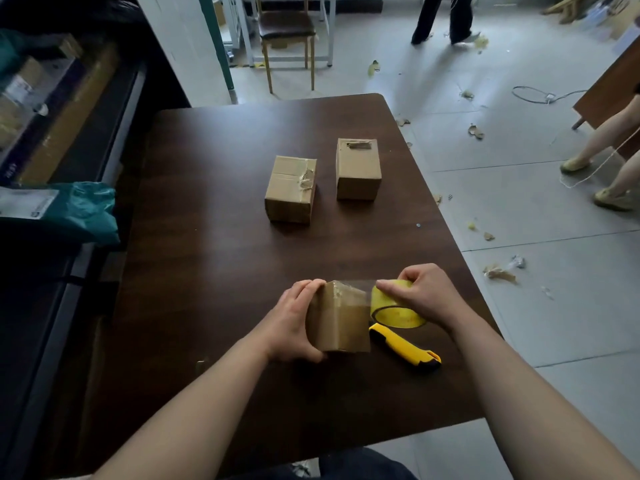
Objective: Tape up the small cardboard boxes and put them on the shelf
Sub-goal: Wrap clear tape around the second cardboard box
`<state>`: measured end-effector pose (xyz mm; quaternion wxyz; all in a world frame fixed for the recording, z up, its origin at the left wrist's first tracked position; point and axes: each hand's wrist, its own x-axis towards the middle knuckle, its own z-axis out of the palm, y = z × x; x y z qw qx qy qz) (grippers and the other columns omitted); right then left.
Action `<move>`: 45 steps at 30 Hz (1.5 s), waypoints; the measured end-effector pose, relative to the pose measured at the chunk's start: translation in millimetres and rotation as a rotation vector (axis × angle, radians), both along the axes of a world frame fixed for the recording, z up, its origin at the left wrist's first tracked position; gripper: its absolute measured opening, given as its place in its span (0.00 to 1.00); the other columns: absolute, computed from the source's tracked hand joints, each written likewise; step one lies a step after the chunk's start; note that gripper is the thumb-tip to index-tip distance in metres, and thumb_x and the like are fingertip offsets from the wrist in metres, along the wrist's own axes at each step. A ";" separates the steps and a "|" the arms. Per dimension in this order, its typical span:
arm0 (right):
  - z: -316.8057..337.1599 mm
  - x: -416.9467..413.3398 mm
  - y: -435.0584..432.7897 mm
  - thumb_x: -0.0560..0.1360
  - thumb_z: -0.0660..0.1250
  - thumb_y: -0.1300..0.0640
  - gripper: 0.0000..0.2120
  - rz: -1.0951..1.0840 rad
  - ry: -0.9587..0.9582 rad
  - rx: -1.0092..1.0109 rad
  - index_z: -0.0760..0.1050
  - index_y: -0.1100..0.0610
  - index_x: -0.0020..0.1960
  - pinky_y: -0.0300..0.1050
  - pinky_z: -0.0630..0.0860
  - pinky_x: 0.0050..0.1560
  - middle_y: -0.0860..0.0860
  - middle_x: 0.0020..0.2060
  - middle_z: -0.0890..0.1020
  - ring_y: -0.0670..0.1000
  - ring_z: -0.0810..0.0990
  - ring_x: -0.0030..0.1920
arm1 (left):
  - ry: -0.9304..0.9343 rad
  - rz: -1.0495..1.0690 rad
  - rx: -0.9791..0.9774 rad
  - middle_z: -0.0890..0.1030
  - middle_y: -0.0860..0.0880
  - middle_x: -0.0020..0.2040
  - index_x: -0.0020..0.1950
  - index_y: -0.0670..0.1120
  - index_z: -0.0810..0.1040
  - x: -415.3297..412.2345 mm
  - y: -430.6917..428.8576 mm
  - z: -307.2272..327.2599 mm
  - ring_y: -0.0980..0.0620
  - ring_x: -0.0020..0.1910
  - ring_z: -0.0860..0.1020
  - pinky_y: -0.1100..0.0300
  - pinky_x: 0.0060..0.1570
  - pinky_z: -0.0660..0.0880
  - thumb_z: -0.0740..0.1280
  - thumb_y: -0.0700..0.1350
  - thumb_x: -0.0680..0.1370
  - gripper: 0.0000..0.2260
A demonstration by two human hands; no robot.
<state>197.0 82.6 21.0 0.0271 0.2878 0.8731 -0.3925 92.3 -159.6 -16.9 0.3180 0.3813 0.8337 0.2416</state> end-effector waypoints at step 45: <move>-36.8 -50.7 -74.4 0.66 0.71 0.32 0.24 0.122 -0.191 -0.106 0.79 0.54 0.40 0.43 0.74 0.35 0.50 0.38 0.80 0.48 0.78 0.40 | -0.109 0.234 -0.219 0.61 0.53 0.75 0.71 0.69 0.40 -26.9 -87.0 -11.0 0.40 0.75 0.55 0.36 0.71 0.59 0.80 0.54 0.59 0.57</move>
